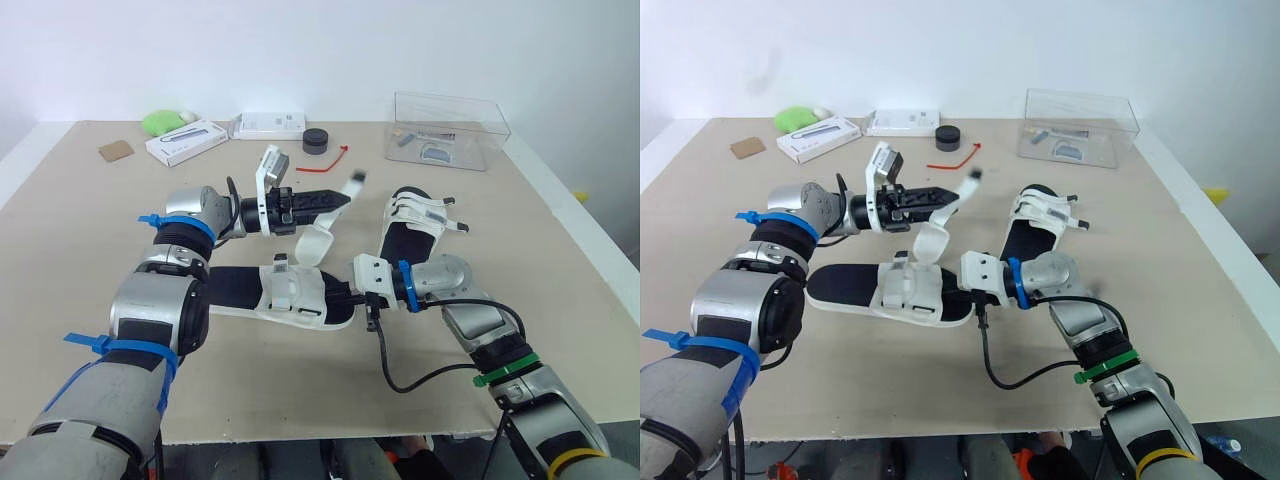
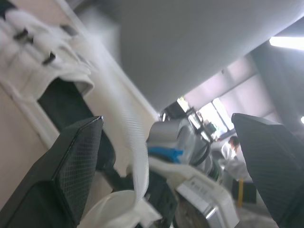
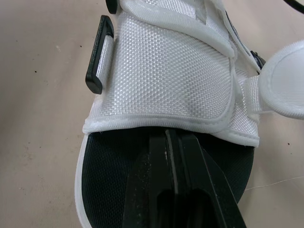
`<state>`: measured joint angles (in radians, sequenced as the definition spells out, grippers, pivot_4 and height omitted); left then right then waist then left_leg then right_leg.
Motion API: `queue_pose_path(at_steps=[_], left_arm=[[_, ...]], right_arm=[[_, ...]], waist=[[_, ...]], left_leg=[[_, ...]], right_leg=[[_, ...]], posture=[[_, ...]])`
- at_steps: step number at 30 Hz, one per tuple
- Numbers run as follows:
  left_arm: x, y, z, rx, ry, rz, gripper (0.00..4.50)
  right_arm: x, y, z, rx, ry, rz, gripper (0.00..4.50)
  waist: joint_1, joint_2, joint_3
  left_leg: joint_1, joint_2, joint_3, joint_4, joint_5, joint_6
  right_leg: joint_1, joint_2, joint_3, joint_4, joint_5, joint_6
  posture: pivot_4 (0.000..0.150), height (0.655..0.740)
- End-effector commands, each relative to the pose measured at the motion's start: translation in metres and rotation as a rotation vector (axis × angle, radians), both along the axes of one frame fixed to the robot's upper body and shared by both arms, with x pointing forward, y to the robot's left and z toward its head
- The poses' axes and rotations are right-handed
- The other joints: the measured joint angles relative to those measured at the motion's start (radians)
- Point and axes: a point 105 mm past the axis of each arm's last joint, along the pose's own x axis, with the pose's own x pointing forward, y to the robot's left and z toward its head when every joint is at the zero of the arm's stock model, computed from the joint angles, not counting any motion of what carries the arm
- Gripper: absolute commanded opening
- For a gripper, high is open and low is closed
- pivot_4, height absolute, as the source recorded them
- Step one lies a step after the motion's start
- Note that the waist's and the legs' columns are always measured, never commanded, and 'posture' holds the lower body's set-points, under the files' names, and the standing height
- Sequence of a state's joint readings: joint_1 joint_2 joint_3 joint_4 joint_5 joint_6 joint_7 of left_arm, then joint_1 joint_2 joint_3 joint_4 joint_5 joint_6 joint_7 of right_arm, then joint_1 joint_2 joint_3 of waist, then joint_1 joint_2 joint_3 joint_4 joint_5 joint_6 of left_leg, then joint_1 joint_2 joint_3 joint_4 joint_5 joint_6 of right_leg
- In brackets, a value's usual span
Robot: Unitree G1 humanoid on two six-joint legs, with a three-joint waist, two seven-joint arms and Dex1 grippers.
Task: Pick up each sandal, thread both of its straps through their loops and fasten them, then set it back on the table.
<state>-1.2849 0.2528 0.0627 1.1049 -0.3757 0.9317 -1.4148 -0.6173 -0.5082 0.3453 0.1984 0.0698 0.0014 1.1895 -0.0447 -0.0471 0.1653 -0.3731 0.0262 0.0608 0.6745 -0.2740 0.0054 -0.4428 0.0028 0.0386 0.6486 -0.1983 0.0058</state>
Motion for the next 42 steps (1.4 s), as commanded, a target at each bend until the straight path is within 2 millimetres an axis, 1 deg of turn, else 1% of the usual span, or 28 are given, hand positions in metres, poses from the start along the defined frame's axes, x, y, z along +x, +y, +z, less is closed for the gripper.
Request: queue_pose_path(at_steps=[1, 3, 10, 20, 21, 22, 23, 25, 26, 27, 28, 29, 31, 32, 34, 39, 42], left_arm=[[-0.002, -0.001, 0.004, 0.010, -0.045, -0.023, 4.46], [-0.002, -0.002, 0.001, 0.030, -0.061, -0.024, 4.46], [-0.002, -0.007, 0.009, 0.003, -0.091, -0.041, 4.46], [-0.003, -0.005, 0.010, 0.014, -0.080, -0.046, 4.46], [-0.004, -0.005, 0.010, 0.016, -0.080, -0.053, 4.07], [-0.006, -0.004, 0.009, 0.010, -0.076, -0.071, 3.96], [-0.008, -0.003, 0.009, 0.005, -0.081, -0.085, 3.76], [-0.009, -0.003, 0.008, 0.008, -0.081, -0.088, 2.91], [-0.009, -0.003, 0.009, 0.006, -0.078, -0.087, 2.33], [-0.009, -0.003, 0.009, 0.002, -0.080, -0.088, 2.25], [-0.009, -0.003, 0.009, 0.001, -0.082, -0.087, 1.91], [-0.008, -0.003, 0.009, 0.002, -0.084, -0.084, 1.38], [-0.008, -0.003, 0.008, 0.006, -0.085, -0.080, 0.96], [-0.008, -0.003, 0.008, 0.010, -0.085, -0.079, 0.52], [-0.008, -0.004, 0.007, 0.019, -0.087, -0.080, 0.04], [-0.008, -0.005, 0.003, 0.047, -0.129, -0.083, 0.04], [-0.006, -0.005, 0.000, 0.076, -0.227, -0.065, 0.04]], right_arm=[[0.002, -0.007, -0.004, -0.026, 0.001, -0.031, 0.00], [0.002, -0.007, -0.004, -0.026, 0.003, -0.030, 0.00], [0.003, -0.006, -0.004, -0.029, 0.002, -0.030, 0.00], [0.003, -0.008, -0.005, -0.035, 0.001, -0.034, 0.00], [0.003, -0.008, -0.005, -0.035, 0.001, -0.034, 0.00], [0.003, -0.008, -0.005, -0.035, 0.000, -0.034, 0.00], [0.003, -0.008, -0.005, -0.035, -0.001, -0.034, 0.00], [0.003, -0.008, -0.005, -0.035, -0.001, -0.034, 0.00], [0.003, -0.008, -0.005, -0.035, -0.002, -0.033, 0.00], [0.003, -0.008, -0.005, -0.036, -0.002, -0.031, 0.00], [0.003, -0.008, -0.005, -0.036, -0.002, -0.030, 0.00], [0.003, -0.007, -0.005, -0.037, -0.002, -0.028, 0.00], [0.003, -0.007, -0.005, -0.038, -0.002, -0.026, 0.00], [0.003, -0.007, -0.005, -0.038, -0.002, -0.026, 0.00], [0.003, -0.007, -0.005, -0.038, -0.002, -0.025, 0.00], [0.001, -0.008, -0.006, -0.043, 0.004, -0.022, 0.00], [0.000, -0.009, -0.006, -0.045, 0.006, -0.022, 0.00]], waist=[[0.000, 0.000, 0.000], [0.000, 0.000, 0.000], [0.000, 0.000, 0.000], [0.000, 0.000, 0.000], [0.000, 0.000, 0.000], [0.000, 0.000, 0.000], [0.000, 0.000, 0.000], [0.000, 0.000, 0.000], [0.000, 0.000, 0.000], [0.000, 0.000, 0.000], [0.000, 0.000, 0.000], [0.000, 0.000, 0.000], [0.000, 0.000, 0.000], [0.000, 0.000, 0.000], [0.000, 0.000, 0.000], [0.000, 0.000, 0.000], [0.000, 0.000, 0.000]], left_leg=[[0.000, 0.000, 0.000, 0.000, 0.000, 0.000], [0.000, 0.000, -0.001, 0.000, 0.000, 0.000], [0.000, 0.000, 0.000, 0.000, 0.000, 0.000], [0.000, 0.000, 0.000, 0.000, 0.000, 0.000], [0.000, 0.000, 0.000, 0.000, 0.000, 0.000], [0.000, 0.000, 0.000, 0.000, 0.000, 0.000], [0.000, 0.000, 0.000, 0.000, 0.000, 0.000], [0.000, 0.000, 0.000, 0.000, 0.000, 0.000], [0.000, 0.000, 0.000, 0.000, 0.000, 0.000], [0.000, 0.000, 0.000, 0.000, 0.000, 0.000], [0.000, 0.000, 0.000, 0.000, 0.000, 0.000], [0.000, 0.000, 0.000, 0.000, 0.000, 0.000], [0.000, 0.000, 0.000, 0.000, 0.000, 0.000], [0.000, 0.000, 0.000, 0.000, 0.000, 0.000], [0.000, 0.000, 0.000, 0.000, 0.000, 0.000], [0.000, 0.000, 0.000, 0.000, 0.000, 0.000], [0.000, 0.000, 0.000, 0.000, 0.000, 0.000]], right_leg=[[0.000, 0.000, 0.000, 0.000, 0.000, 0.000], [0.000, 0.000, 0.000, 0.000, 0.000, 0.000], [0.000, 0.000, 0.000, 0.000, 0.000, 0.000], [0.000, 0.000, 0.000, 0.000, 0.000, 0.000], [0.000, 0.000, 0.000, 0.000, 0.000, 0.000], [0.000, 0.000, 0.000, 0.000, 0.000, 0.000], [0.000, 0.000, 0.000, 0.000, 0.000, 0.000], [0.000, 0.000, 0.000, 0.000, 0.000, 0.000], [0.000, 0.000, 0.000, 0.000, 0.000, 0.000], [0.000, 0.000, 0.000, 0.000, 0.000, 0.000], [0.000, 0.000, 0.000, 0.000, 0.000, 0.000], [0.000, 0.000, 0.000, 0.000, 0.000, 0.000], [0.000, 0.000, 0.000, 0.000, 0.000, 0.000], [0.000, 0.000, 0.000, 0.000, 0.000, 0.000], [0.000, 0.000, 0.000, 0.000, 0.000, 0.000], [0.000, 0.000, 0.000, 0.000, 0.000, 0.000], [0.000, 0.000, 0.000, 0.000, 0.000, -0.001]], posture=[[0.150, 0.7400], [0.150, 0.7400], [0.150, 0.7400], [0.150, 0.7400], [0.150, 0.7400], [0.150, 0.7400], [0.150, 0.7400], [0.150, 0.7400], [0.150, 0.7400], [0.150, 0.7400], [0.150, 0.7400], [0.150, 0.7400], [0.150, 0.7400], [0.150, 0.7400], [0.150, 0.7400], [0.150, 0.7400], [0.150, 0.7400]])
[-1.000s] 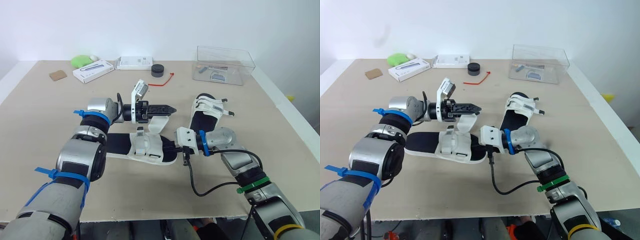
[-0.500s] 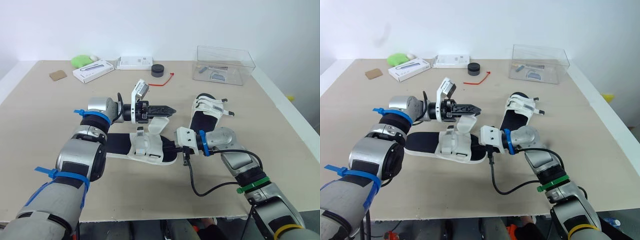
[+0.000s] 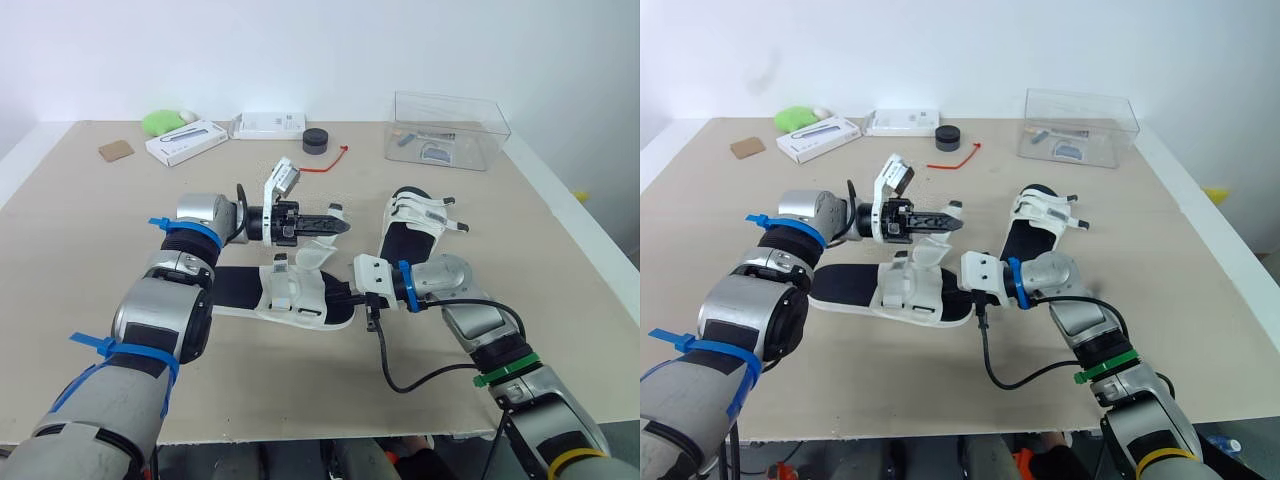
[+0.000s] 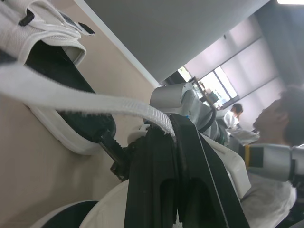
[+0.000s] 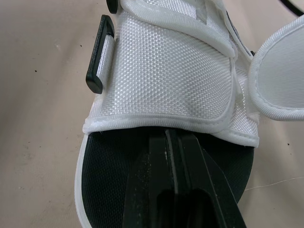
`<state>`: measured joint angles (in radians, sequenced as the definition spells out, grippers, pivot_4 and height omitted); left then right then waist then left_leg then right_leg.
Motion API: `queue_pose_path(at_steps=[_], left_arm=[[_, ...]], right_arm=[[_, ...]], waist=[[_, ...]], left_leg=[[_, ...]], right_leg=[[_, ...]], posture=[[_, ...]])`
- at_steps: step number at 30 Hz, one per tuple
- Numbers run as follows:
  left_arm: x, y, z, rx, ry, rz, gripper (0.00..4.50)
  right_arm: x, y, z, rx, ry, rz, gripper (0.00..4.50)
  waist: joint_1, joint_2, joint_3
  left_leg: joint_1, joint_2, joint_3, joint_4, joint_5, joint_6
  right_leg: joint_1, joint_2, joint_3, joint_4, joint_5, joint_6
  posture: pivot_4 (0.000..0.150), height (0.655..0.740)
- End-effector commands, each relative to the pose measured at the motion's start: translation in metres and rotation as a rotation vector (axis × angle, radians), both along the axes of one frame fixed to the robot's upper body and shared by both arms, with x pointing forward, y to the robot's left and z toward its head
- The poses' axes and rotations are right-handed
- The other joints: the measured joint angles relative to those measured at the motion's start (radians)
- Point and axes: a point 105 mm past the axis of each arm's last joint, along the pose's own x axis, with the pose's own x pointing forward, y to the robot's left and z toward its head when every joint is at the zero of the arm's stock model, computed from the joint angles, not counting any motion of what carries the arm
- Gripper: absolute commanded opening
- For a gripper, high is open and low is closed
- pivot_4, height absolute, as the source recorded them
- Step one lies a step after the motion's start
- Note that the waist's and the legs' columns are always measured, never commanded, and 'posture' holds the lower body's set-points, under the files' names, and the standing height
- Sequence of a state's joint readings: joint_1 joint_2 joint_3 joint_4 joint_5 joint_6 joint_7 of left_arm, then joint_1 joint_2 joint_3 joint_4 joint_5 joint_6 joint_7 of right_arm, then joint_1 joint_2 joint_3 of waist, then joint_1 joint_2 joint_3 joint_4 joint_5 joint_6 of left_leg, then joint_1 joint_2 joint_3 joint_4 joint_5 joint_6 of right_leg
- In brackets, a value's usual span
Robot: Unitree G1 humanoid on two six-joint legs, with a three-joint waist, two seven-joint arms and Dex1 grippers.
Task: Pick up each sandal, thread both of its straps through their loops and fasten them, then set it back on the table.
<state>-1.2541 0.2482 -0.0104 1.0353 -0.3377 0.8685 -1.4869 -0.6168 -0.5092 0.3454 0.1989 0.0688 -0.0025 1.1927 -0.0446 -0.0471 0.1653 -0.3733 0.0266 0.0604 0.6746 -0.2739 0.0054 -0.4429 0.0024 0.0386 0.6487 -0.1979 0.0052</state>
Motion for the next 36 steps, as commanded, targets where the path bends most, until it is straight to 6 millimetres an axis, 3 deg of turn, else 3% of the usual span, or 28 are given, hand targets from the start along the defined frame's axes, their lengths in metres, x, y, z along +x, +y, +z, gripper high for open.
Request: queue_pose_path(at_steps=[1, 3, 6, 8, 15, 22, 29, 34, 36], left_arm=[[0.003, -0.001, 0.003, 0.034, -0.178, 0.021, 0.04], [0.010, 0.001, -0.007, 0.141, -0.392, 0.068, 0.04], [0.014, 0.010, -0.027, 0.402, -1.046, 0.092, 0.04], [0.004, 0.011, -0.027, 0.424, -1.351, 0.061, 0.04], [-0.025, 0.028, 0.001, 0.348, -2.039, 0.029, 0.04], [-0.013, 0.042, 0.024, 0.354, -2.167, 0.134, 0.04], [-0.023, 0.039, 0.022, 0.298, -2.209, 0.081, 0.04], [-0.018, 0.047, 0.044, 0.244, -2.206, 0.269, 0.04], [-0.016, 0.050, 0.043, 0.262, -2.227, 0.266, 0.04]], right_arm=[[0.001, -0.009, -0.006, -0.043, 0.008, -0.027, 0.00], [0.000, -0.010, -0.006, -0.045, 0.008, -0.028, 0.00], [0.000, -0.012, -0.006, -0.050, 0.009, -0.031, 0.00], [0.000, -0.012, -0.006, -0.050, 0.009, -0.030, 0.00], [-0.002, -0.010, -0.008, -0.056, 0.015, -0.013, 0.00], [-0.001, -0.004, -0.009, -0.054, 0.017, 0.007, 0.00], [0.000, -0.003, -0.009, -0.056, 0.015, 0.016, 0.00], [0.001, -0.003, -0.010, -0.060, 0.018, 0.016, 0.00], [0.000, -0.003, -0.010, -0.061, 0.020, 0.018, 0.00]], waist=[[0.000, 0.000, 0.000], [0.001, 0.000, 0.000], [0.004, 0.000, 0.000], [0.005, 0.000, 0.000], [0.015, 0.000, 0.000], [0.016, 0.000, 0.000], [0.016, 0.000, 0.000], [0.017, 0.000, 0.000], [0.017, 0.000, 0.000]], left_leg=[[0.000, 0.001, 0.000, 0.000, 0.000, 0.000], [0.000, 0.001, 0.000, 0.000, 0.000, 0.000], [0.001, 0.000, 0.001, -0.001, 0.000, -0.001], [0.002, 0.000, 0.003, -0.001, 0.000, -0.001], [0.003, 0.000, 0.006, -0.001, -0.001, 0.000], [0.003, 0.000, 0.007, 0.000, 0.000, 0.001], [0.002, 0.000, 0.009, 0.000, -0.002, 0.003], [0.002, 0.000, 0.009, 0.000, -0.002, 0.004], [0.002, 0.000, 0.010, 0.000, -0.002, 0.004]], right_leg=[[0.000, 0.000, 0.000, 0.000, 0.000, 0.000], [0.000, -0.001, 0.000, 0.000, 0.000, 0.000], [0.000, -0.004, 0.002, 0.000, 0.002, -0.003], [0.000, -0.007, 0.003, 0.000, 0.002, -0.003], [0.001, -0.009, 0.005, -0.001, 0.005, -0.001], [0.001, -0.006, 0.005, -0.001, 0.005, 0.000], [0.000, -0.004, 0.004, -0.002, 0.005, 0.000], [0.000, -0.005, 0.004, -0.002, 0.005, 0.000], [0.000, -0.005, 0.004, -0.002, 0.005, 0.000]], posture=[[0.150, 0.7400], [0.150, 0.7400], [0.150, 0.7400], [0.150, 0.7400], [0.150, 0.7400], [0.150, 0.7400], [0.150, 0.7400], [0.150, 0.7400], [0.150, 0.7400]])
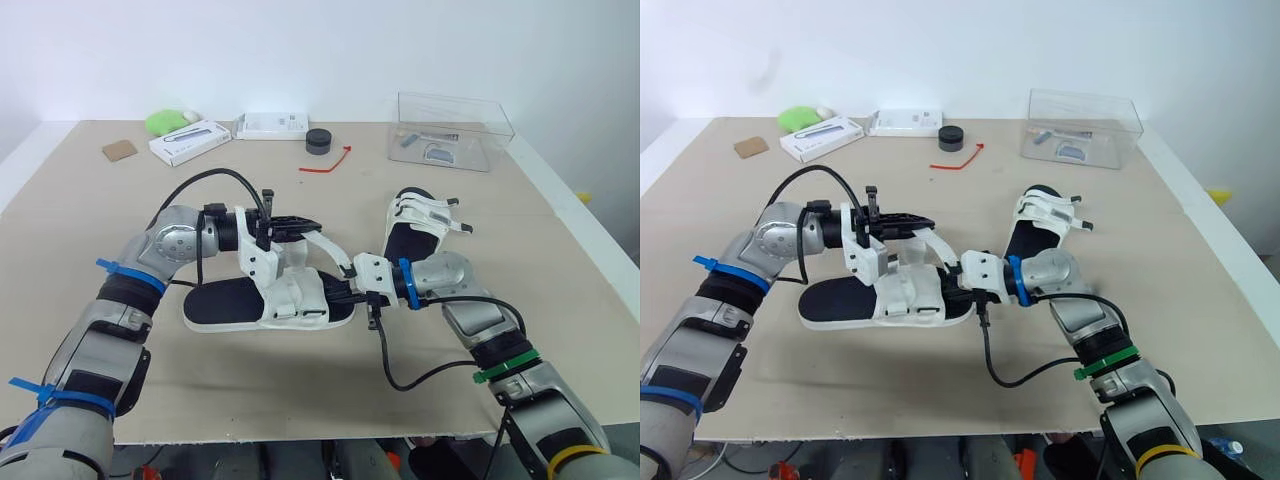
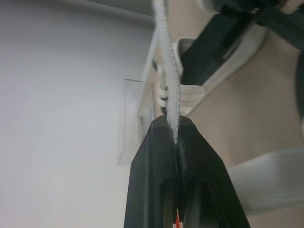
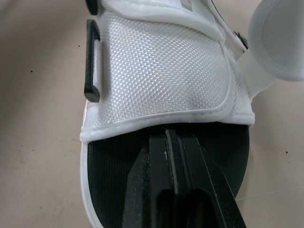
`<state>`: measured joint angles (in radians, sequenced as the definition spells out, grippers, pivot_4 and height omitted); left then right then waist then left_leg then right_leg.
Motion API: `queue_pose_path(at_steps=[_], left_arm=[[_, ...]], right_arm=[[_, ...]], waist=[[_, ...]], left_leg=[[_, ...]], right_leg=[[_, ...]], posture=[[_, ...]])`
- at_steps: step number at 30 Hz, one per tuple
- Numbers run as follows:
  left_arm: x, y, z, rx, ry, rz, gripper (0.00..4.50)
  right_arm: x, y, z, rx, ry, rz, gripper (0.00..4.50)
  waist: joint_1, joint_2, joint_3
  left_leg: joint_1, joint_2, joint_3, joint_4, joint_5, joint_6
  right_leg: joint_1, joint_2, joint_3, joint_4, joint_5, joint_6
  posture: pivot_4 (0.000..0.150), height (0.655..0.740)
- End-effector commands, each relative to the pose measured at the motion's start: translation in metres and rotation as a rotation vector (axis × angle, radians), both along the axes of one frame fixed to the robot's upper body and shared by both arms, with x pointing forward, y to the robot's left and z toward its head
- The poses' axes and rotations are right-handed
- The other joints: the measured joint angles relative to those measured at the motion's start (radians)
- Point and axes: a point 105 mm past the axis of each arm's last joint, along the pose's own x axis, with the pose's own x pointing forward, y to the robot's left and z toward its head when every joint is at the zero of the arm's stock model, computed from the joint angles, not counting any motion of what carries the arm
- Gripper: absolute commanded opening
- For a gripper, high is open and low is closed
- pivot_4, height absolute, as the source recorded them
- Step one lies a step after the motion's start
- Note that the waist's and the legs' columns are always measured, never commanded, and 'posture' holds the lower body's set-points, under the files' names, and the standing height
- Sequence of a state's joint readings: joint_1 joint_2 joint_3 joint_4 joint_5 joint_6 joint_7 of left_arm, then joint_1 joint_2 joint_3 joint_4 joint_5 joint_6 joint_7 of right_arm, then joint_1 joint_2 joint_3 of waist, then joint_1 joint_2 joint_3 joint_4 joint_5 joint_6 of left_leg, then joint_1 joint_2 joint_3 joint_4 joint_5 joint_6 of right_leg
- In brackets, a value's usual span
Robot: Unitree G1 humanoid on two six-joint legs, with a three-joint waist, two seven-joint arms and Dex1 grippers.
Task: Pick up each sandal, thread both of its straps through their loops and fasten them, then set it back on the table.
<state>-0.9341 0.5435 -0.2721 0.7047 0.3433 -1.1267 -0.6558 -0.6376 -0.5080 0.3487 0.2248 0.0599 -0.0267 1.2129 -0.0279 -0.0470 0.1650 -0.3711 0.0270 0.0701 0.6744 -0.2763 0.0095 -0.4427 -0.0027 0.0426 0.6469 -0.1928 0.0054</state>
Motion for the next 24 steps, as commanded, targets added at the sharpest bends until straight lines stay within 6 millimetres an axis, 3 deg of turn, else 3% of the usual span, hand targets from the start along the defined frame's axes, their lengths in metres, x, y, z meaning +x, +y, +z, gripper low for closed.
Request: queue_pose_path(at_steps=[1, 4, 6, 14, 17, 23, 24], left_arm=[[-0.001, 0.009, 0.031, -0.071, -0.141, -0.003, 0.04], [-0.017, 0.007, 0.017, 0.062, -0.254, -0.107, 0.04], [-0.018, 0.006, 0.015, 0.066, -0.262, -0.118, 0.04], [-0.014, -0.002, -0.013, 0.156, -0.142, -0.135, 0.04], [-0.015, 0.000, -0.017, 0.168, -0.062, -0.129, 0.91], [-0.022, 0.012, -0.014, 0.188, 0.221, -0.076, 3.67], [-0.024, 0.014, -0.012, 0.191, 0.261, -0.071, 3.67]], right_arm=[[-0.001, -0.003, -0.012, -0.046, 0.032, -0.003, 0.00], [-0.001, -0.004, -0.011, -0.048, 0.032, -0.006, 0.00], [0.000, -0.005, -0.011, -0.050, 0.031, -0.007, 0.00], [0.001, -0.006, -0.011, -0.054, 0.029, -0.008, 0.00], [0.001, -0.006, -0.011, -0.055, 0.030, -0.009, 0.00], [0.002, -0.007, -0.012, -0.059, 0.034, -0.010, 0.00], [0.002, -0.007, -0.012, -0.059, 0.035, -0.009, 0.00]], waist=[[0.000, 0.000, 0.000], [0.000, 0.000, 0.000], [0.001, 0.000, 0.000], [0.002, 0.000, 0.000], [0.002, 0.000, 0.000], [0.001, 0.000, 0.000], [0.001, 0.000, 0.000]], left_leg=[[0.000, 0.000, 0.000, 0.000, 0.000, 0.000], [0.000, 0.001, 0.001, 0.000, 0.000, 0.000], [0.000, 0.001, 0.001, 0.000, 0.000, 0.000], [0.002, 0.000, 0.007, 0.000, 0.000, 0.000], [0.002, 0.000, 0.008, 0.000, 0.000, 0.000], [0.002, 0.000, 0.007, 0.000, 0.000, 0.000], [0.001, 0.001, 0.007, 0.000, 0.000, 0.000]], right_leg=[[0.000, 0.000, 0.000, 0.000, 0.000, 0.000], [0.000, 0.000, 0.000, 0.000, 0.000, 0.000], [0.000, -0.002, 0.000, 0.000, 0.000, 0.000], [0.000, -0.004, 0.001, 0.000, 0.001, 0.001], [0.000, -0.002, 0.001, 0.000, 0.001, 0.002], [0.000, 0.000, 0.002, 0.000, 0.001, 0.001], [0.000, 0.001, 0.002, 0.000, 0.001, 0.001]], posture=[[0.150, 0.7400], [0.150, 0.7400], [0.150, 0.7400], [0.150, 0.7400], [0.150, 0.7400], [0.150, 0.7400], [0.150, 0.7400]])
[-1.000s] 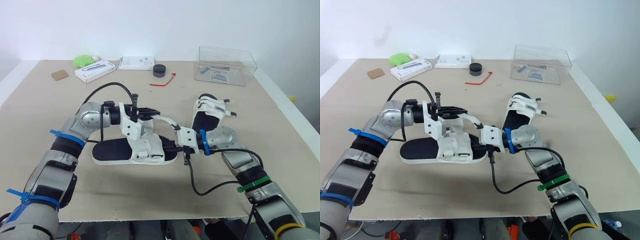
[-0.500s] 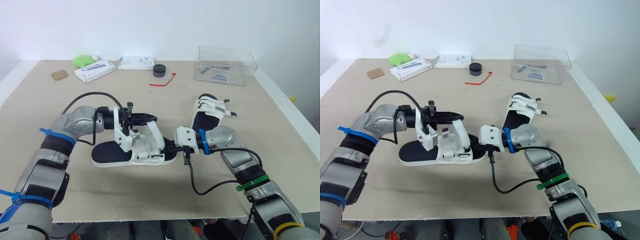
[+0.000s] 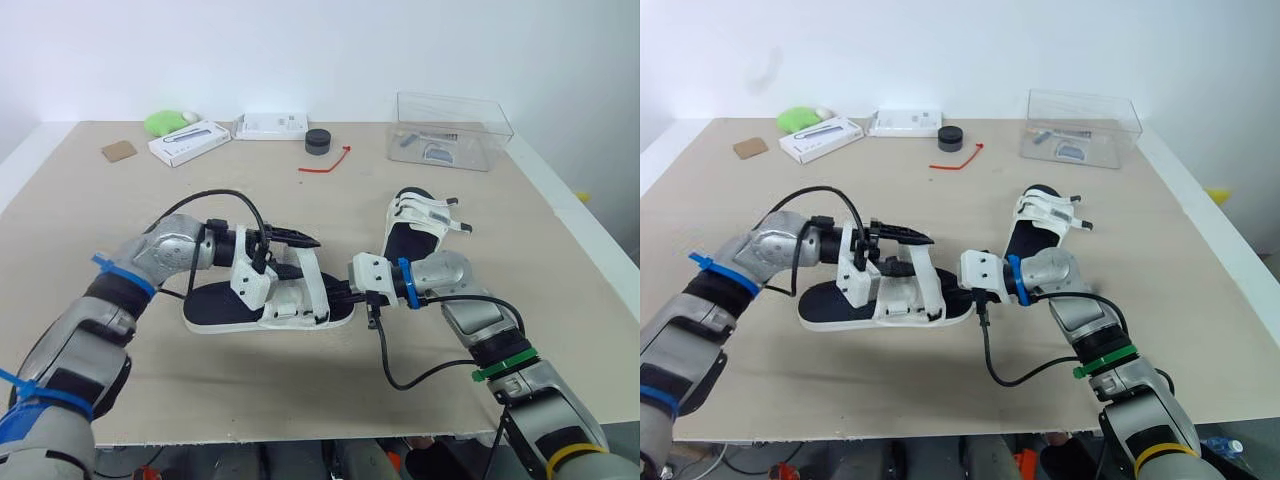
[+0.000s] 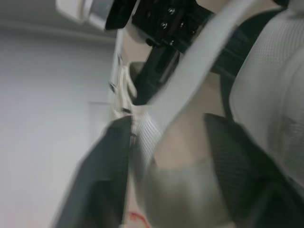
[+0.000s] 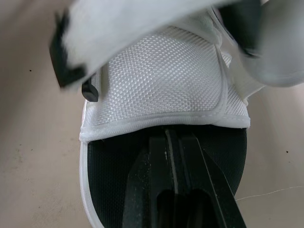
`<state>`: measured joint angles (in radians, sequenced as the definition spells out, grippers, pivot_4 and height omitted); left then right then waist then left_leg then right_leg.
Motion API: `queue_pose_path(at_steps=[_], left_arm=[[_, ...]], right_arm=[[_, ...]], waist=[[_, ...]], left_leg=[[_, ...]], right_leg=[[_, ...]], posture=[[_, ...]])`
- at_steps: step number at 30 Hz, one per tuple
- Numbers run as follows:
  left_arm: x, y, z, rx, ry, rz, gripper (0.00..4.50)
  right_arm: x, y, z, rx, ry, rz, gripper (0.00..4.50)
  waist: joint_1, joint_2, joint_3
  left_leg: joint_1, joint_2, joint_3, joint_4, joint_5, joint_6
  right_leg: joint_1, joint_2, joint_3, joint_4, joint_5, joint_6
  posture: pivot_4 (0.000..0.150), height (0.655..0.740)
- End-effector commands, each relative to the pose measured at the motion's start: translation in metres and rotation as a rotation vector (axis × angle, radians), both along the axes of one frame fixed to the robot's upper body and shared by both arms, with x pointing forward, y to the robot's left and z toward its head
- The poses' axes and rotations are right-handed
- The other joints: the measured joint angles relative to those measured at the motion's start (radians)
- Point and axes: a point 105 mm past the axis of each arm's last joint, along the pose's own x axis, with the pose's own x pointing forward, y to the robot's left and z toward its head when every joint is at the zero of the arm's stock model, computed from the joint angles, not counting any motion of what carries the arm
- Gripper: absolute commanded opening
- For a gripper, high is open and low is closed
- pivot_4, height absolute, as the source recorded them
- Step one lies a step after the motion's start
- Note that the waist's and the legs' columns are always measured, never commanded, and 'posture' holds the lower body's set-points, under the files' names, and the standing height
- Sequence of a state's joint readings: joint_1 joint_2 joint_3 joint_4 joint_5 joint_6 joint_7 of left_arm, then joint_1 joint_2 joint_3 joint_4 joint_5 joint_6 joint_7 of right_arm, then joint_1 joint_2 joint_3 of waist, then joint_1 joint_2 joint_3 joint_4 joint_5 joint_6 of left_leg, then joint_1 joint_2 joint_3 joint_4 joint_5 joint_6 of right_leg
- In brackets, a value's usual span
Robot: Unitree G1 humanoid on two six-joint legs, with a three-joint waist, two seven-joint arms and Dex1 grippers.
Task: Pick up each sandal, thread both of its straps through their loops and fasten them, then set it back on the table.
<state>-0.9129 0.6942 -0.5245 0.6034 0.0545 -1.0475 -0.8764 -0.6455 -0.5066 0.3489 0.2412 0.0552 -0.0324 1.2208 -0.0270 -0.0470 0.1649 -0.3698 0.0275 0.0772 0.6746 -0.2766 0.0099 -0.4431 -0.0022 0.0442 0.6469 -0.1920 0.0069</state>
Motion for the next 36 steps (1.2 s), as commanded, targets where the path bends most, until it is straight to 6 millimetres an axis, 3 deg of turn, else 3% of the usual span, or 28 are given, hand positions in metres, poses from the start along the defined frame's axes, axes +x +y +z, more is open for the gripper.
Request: queue_pose_path(at_steps=[1, 8, 10, 13, 16, 19, 25, 30, 33, 36], left_arm=[[-0.007, 0.007, 0.016, -0.005, 0.123, 0.021, 3.67], [-0.029, 0.041, 0.004, 0.063, 0.435, 0.166, 3.67], [-0.034, 0.052, 0.020, -0.074, 0.756, 0.284, 3.67], [-0.066, 0.057, 0.037, -0.196, 1.248, 0.302, 3.67], [-0.090, 0.055, 0.044, -0.220, 1.447, 0.267, 3.67], [-0.117, 0.048, 0.033, -0.198, 1.654, 0.237, 3.67], [-0.136, 0.024, -0.019, -0.188, 1.734, 0.344, 3.67], [-0.118, 0.002, -0.047, -0.251, 1.702, 0.494, 3.67], [-0.100, -0.014, -0.056, -0.293, 1.679, 0.561, 3.67], [-0.098, -0.026, -0.057, -0.287, 1.711, 0.551, 3.67]], right_arm=[[0.000, -0.006, -0.011, -0.051, 0.032, -0.009, 0.00], [0.001, -0.002, -0.012, -0.051, 0.037, 0.008, 0.00], [0.002, -0.001, -0.012, -0.050, 0.039, 0.013, 0.00], [0.002, -0.001, -0.012, -0.051, 0.041, 0.019, 0.00], [0.002, -0.001, -0.012, -0.053, 0.041, 0.023, 0.00], [0.002, 0.000, -0.012, -0.055, 0.039, 0.030, 0.00], [0.003, 0.002, -0.011, -0.051, 0.033, 0.031, 0.00], [0.002, 0.002, -0.011, -0.048, 0.033, 0.028, 0.00], [0.001, 0.000, -0.012, -0.049, 0.032, 0.023, 0.00], [0.002, 0.000, -0.012, -0.047, 0.029, 0.014, 0.00]], waist=[[0.000, 0.000, 0.000], [-0.004, 0.000, 0.000], [-0.003, 0.000, 0.000], [-0.007, -0.002, 0.001], [-0.009, -0.001, 0.001], [-0.009, -0.001, 0.001], [-0.005, -0.001, 0.000], [0.003, 0.002, -0.002], [0.004, 0.002, -0.002], [0.003, 0.002, -0.002]], left_leg=[[0.000, 0.000, 0.000, 0.000, 0.000, 0.000], [0.001, 0.001, -0.001, 0.001, 0.000, 0.001], [0.001, 0.002, -0.001, 0.001, 0.000, 0.001], [0.000, 0.004, -0.002, 0.002, 0.000, 0.001], [0.001, 0.003, -0.004, 0.002, -0.001, 0.001], [0.002, 0.003, -0.005, 0.002, -0.001, 0.001], [0.002, 0.001, -0.009, 0.002, 0.000, -0.001], [0.003, 0.001, -0.011, 0.001, 0.002, -0.004], [0.003, 0.001, -0.011, 0.002, 0.003, -0.005], [0.003, 0.001, -0.011, 0.002, 0.003, -0.006]], right_leg=[[0.000, 0.000, 0.000, 0.000, 0.000, 0.000], [0.000, 0.003, 0.003, 0.000, -0.001, 0.000], [0.000, 0.003, 0.002, 0.001, -0.001, 0.000], [-0.001, 0.004, 0.002, 0.002, -0.006, 0.006], [0.000, 0.003, 0.000, 0.002, -0.008, 0.006], [0.001, 0.003, 0.000, 0.002, -0.008, 0.006], [0.001, 0.002, -0.001, 0.004, -0.009, 0.003], [0.003, 0.003, -0.001, 0.004, -0.008, 0.000], [0.003, 0.004, -0.001, 0.004, -0.007, -0.001], [0.003, 0.004, -0.001, 0.004, -0.005, 0.001]], posture=[[0.150, 0.7400], [0.150, 0.7400], [0.150, 0.7400], [0.150, 0.7400], [0.150, 0.7400], [0.150, 0.7400], [0.150, 0.7400], [0.150, 0.7400], [0.150, 0.7400], [0.150, 0.7400]])
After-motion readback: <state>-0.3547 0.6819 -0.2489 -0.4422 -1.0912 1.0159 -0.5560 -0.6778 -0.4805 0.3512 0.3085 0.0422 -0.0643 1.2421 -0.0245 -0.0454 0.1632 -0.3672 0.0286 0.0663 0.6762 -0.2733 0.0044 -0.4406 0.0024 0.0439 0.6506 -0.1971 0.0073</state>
